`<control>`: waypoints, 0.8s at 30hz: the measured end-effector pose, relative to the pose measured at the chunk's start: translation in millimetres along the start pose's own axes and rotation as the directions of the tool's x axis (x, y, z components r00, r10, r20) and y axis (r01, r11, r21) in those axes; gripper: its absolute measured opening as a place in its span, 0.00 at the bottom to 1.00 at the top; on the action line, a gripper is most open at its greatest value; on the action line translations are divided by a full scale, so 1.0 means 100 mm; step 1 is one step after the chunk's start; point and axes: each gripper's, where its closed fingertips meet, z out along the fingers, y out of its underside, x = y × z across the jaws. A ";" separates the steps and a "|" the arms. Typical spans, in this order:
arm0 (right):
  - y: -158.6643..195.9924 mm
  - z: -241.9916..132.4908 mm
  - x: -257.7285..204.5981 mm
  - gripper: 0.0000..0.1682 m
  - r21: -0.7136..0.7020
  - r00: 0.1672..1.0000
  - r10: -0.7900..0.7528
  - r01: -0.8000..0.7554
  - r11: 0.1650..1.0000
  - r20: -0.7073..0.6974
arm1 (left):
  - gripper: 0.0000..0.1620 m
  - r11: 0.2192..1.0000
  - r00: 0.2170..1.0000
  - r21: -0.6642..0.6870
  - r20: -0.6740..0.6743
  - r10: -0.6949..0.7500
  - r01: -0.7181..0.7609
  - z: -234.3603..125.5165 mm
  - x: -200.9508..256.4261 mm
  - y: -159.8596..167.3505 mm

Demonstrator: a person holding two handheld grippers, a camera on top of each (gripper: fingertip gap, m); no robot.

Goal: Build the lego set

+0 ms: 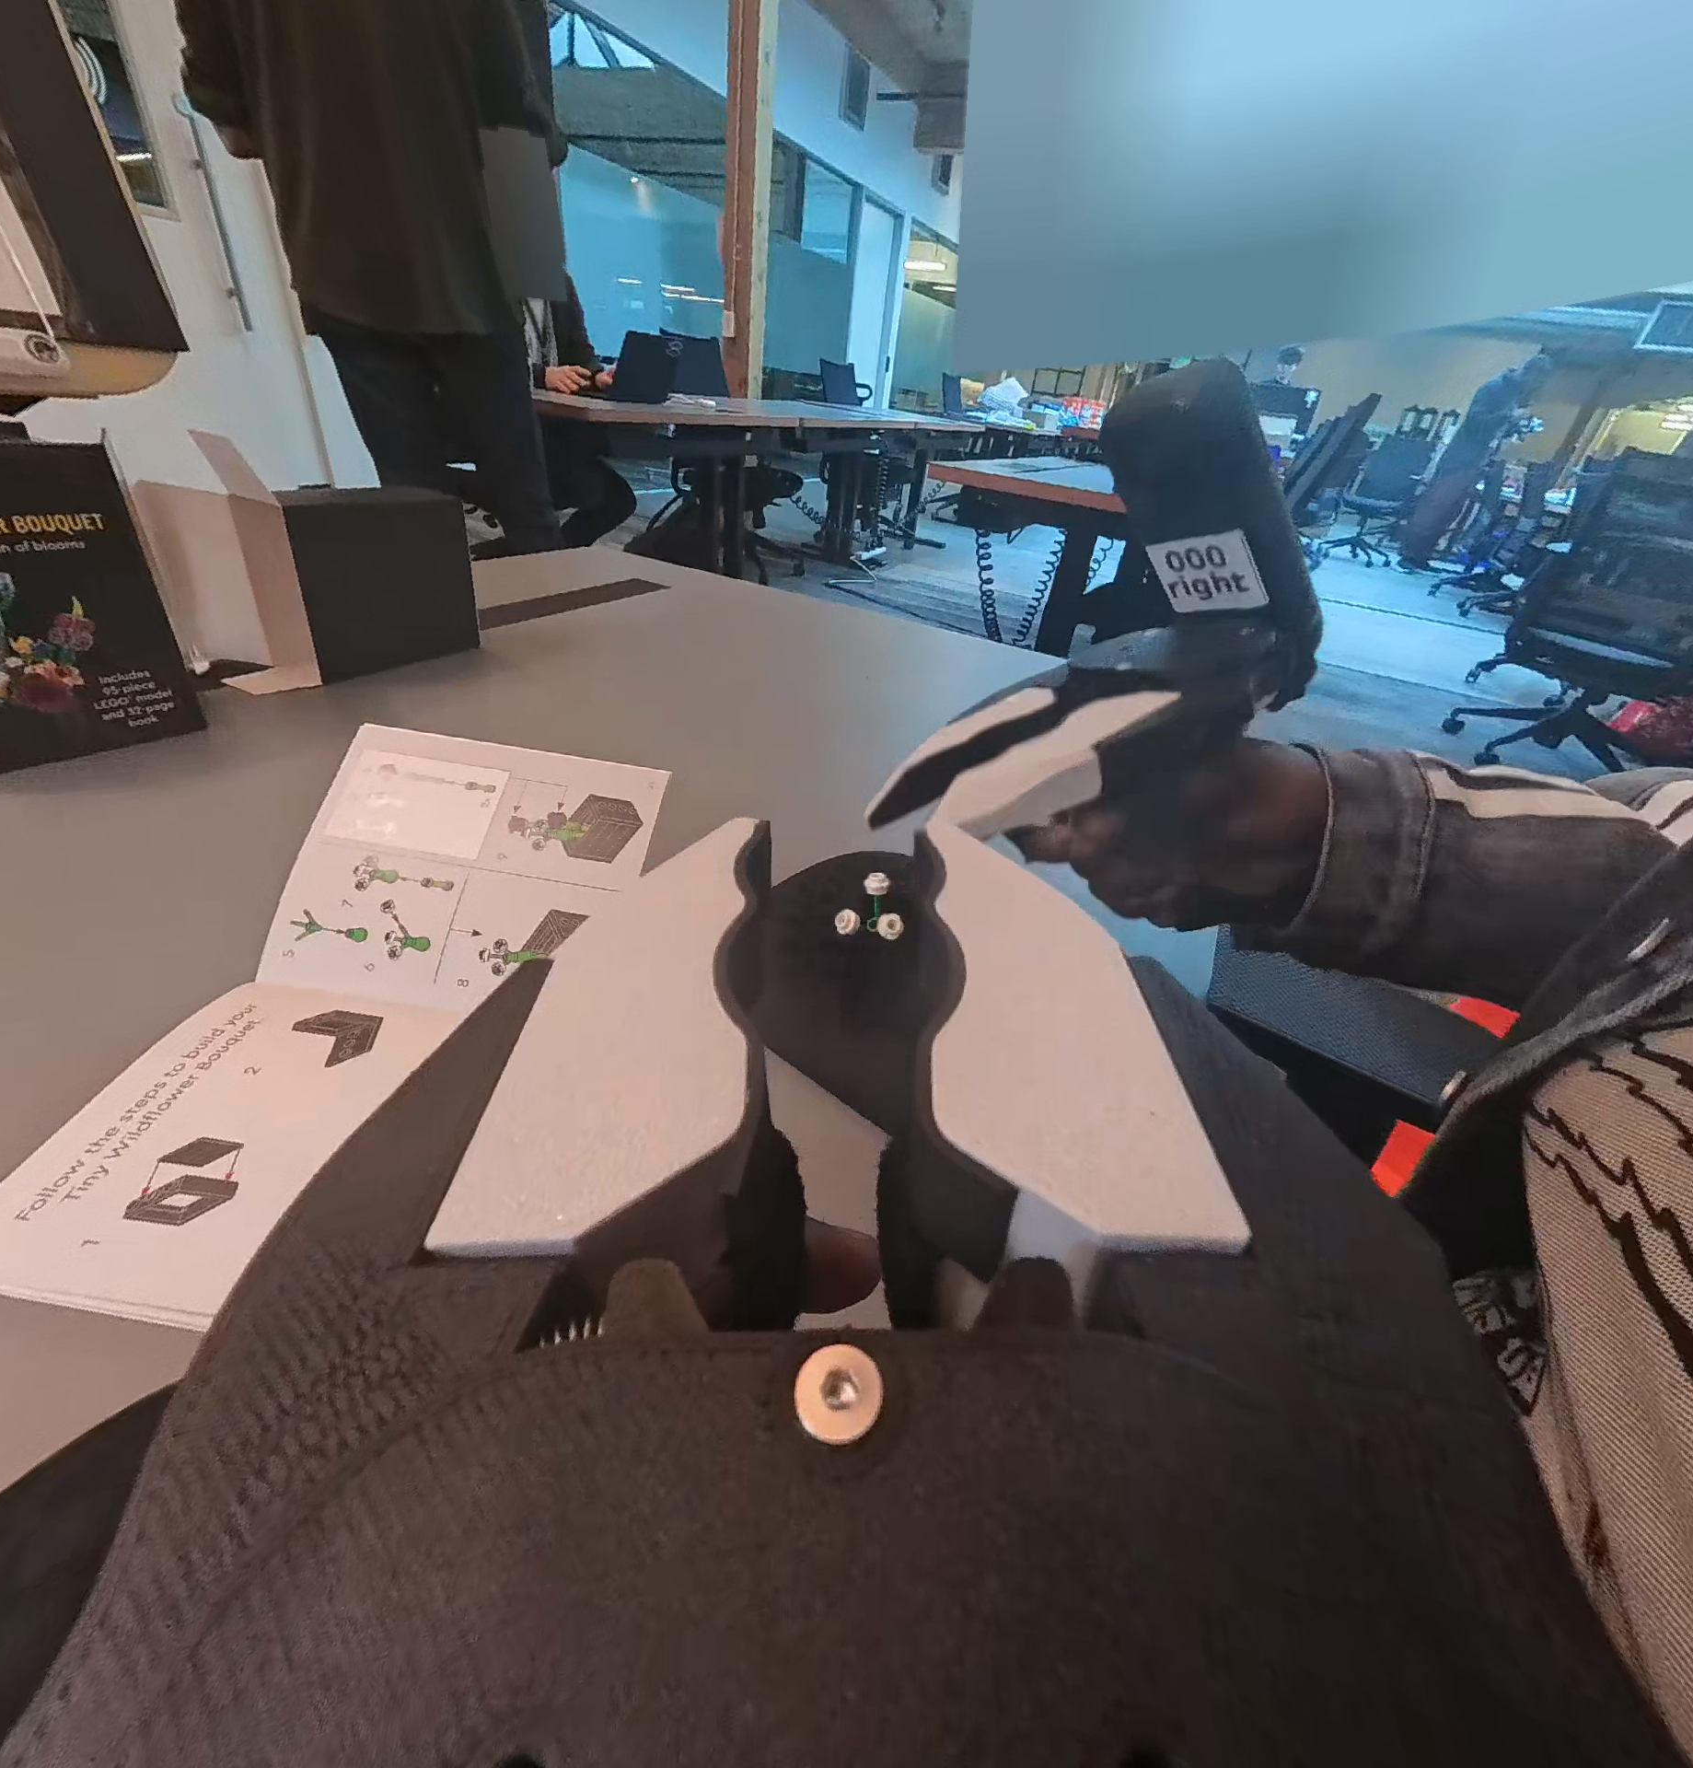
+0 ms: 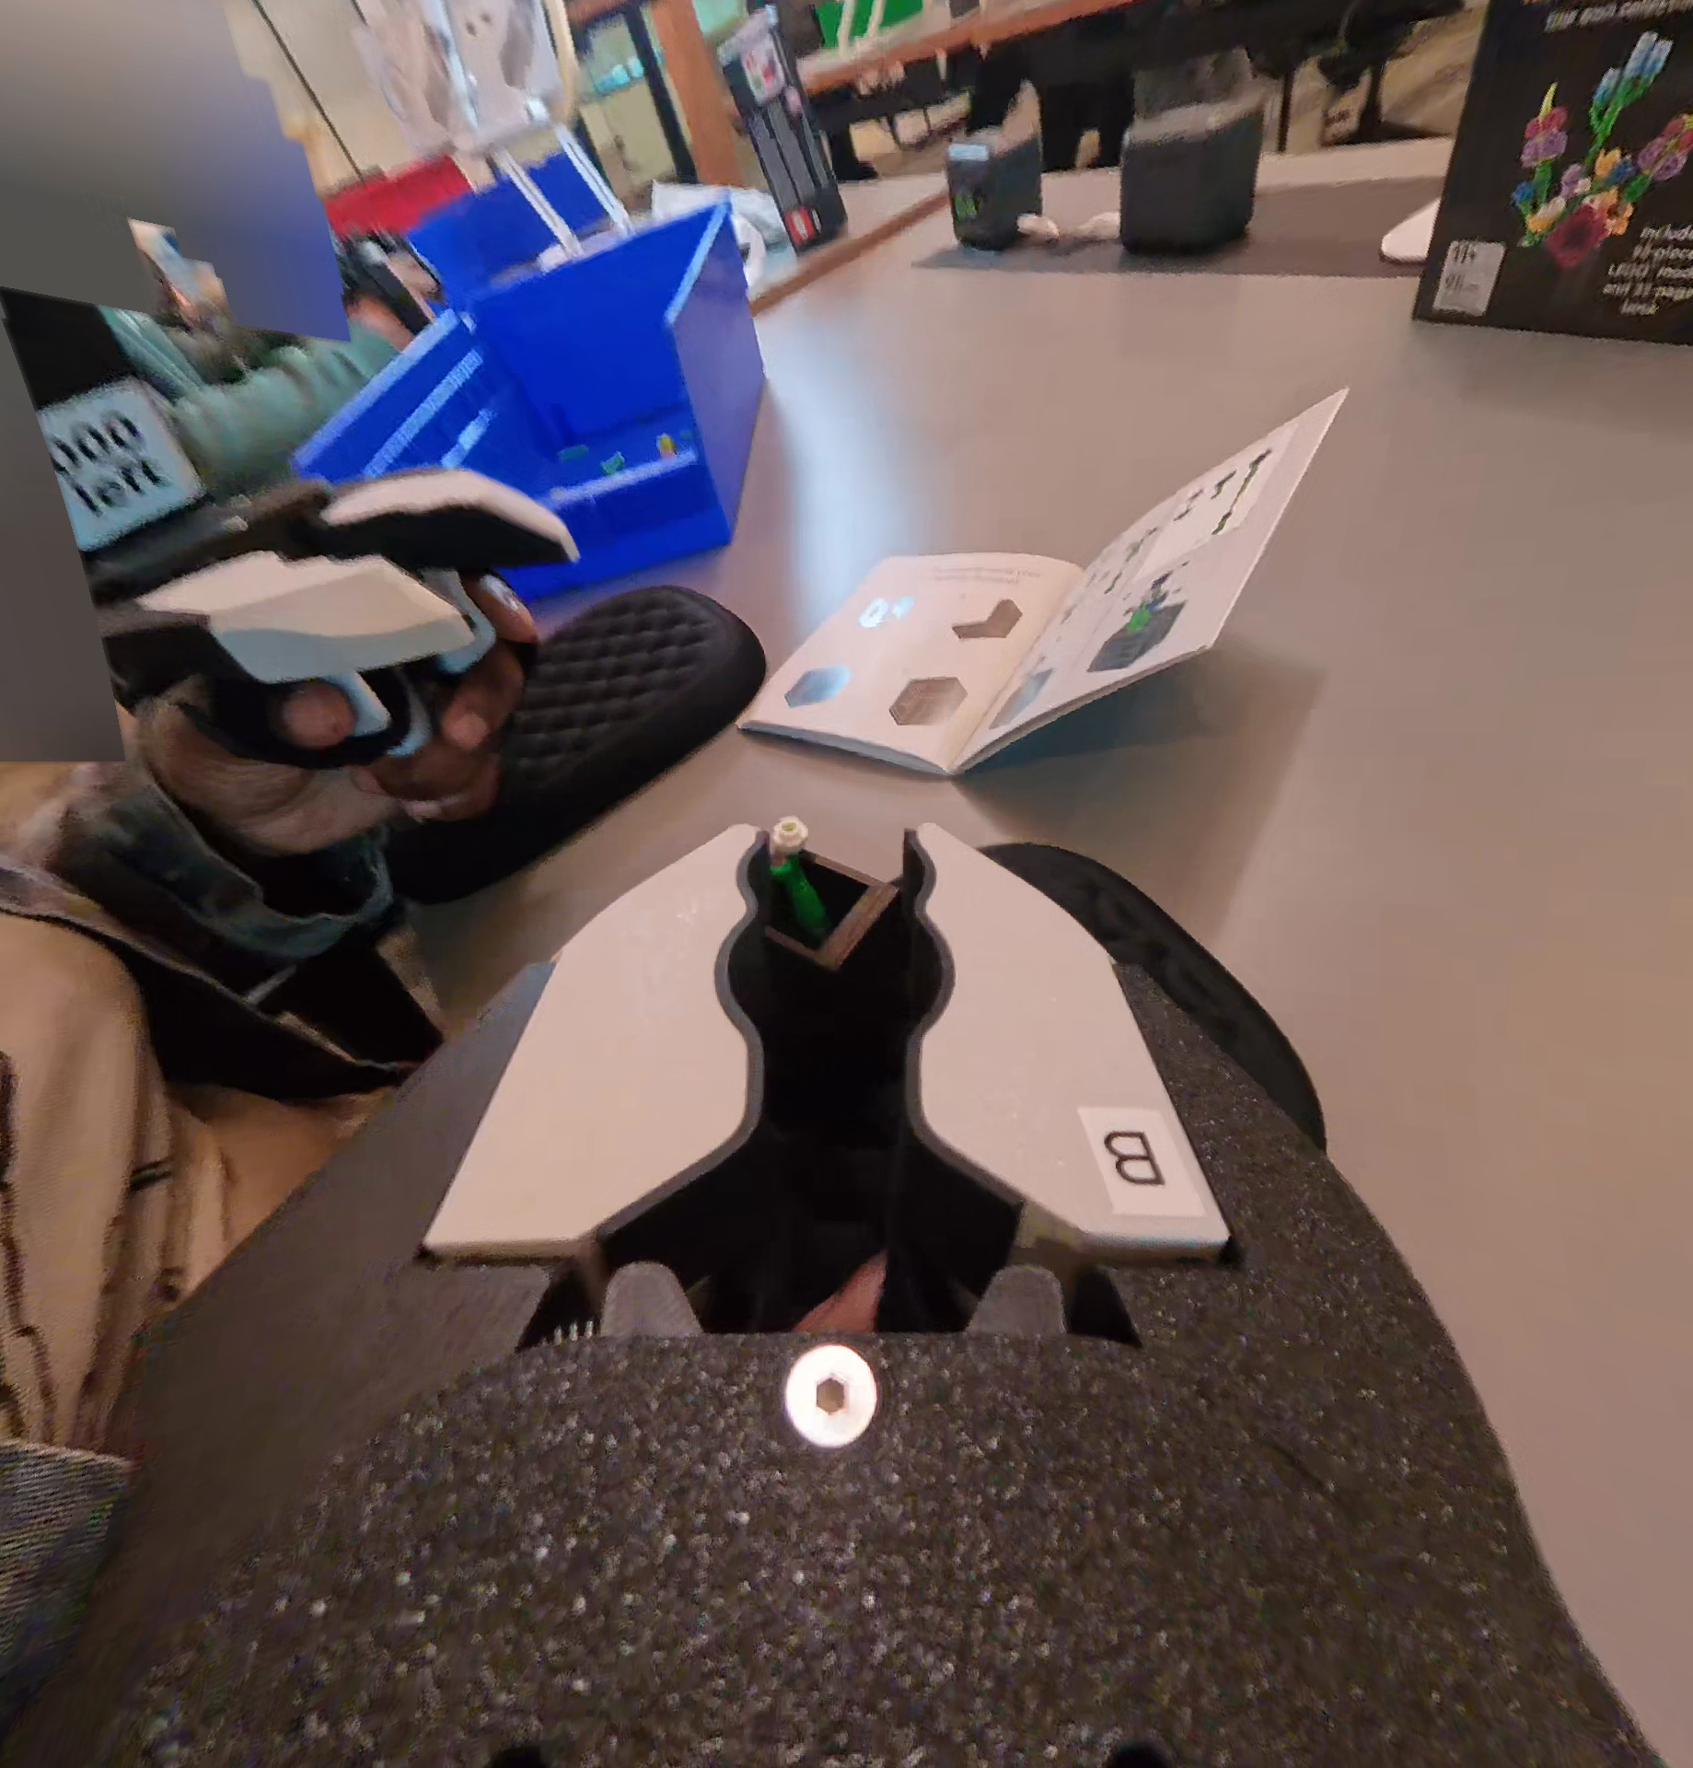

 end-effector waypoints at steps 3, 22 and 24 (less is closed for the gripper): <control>-0.17 -0.13 0.06 0.16 0.108 0.999 0.047 -0.049 0.993 0.018 | 0.18 1.000 1.000 -0.020 -0.011 0.007 -0.007 -0.04 0.07 0.01; -0.51 -0.65 -0.07 0.19 0.376 0.980 -0.019 -0.058 0.925 0.197 | 0.01 0.994 0.995 0.054 0.004 0.098 -0.098 -0.24 0.46 -0.10; -0.70 -0.89 -0.06 0.00 0.527 0.963 0.033 -0.175 0.832 0.267 | 0.01 0.996 0.998 0.078 -0.026 0.050 -0.048 -0.23 0.50 -0.11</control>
